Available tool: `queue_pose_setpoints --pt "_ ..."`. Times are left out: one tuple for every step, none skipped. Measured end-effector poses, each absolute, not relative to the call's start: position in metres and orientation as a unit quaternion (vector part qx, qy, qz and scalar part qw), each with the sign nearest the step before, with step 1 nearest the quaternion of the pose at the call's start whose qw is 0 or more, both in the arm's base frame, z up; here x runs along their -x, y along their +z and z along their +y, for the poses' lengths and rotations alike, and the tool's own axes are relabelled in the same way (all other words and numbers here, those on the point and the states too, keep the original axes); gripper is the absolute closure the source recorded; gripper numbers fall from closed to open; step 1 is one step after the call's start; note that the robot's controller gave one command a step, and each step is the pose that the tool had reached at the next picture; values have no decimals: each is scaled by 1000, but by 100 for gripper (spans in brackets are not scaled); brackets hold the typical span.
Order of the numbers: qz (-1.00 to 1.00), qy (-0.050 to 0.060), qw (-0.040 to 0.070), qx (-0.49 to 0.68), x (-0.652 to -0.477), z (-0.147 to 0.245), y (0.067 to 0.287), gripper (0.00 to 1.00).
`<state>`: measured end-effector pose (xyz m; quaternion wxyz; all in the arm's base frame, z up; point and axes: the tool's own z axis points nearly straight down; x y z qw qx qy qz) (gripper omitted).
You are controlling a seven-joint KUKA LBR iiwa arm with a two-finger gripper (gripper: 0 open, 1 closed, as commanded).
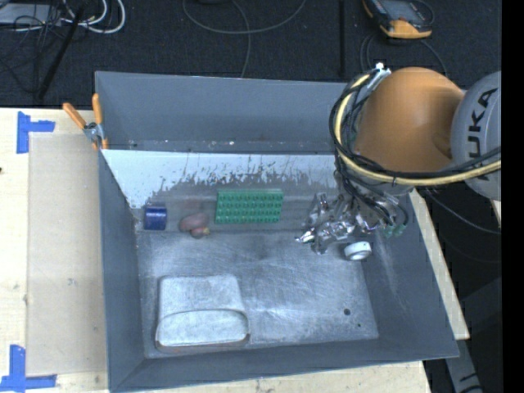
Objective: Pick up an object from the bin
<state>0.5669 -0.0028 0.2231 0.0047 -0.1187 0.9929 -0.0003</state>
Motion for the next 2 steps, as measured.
queue_pose_setpoints --pt "997 1 -4 80 -536 12 155 100" --pt "996 0 4 91 -536 18 236 100"
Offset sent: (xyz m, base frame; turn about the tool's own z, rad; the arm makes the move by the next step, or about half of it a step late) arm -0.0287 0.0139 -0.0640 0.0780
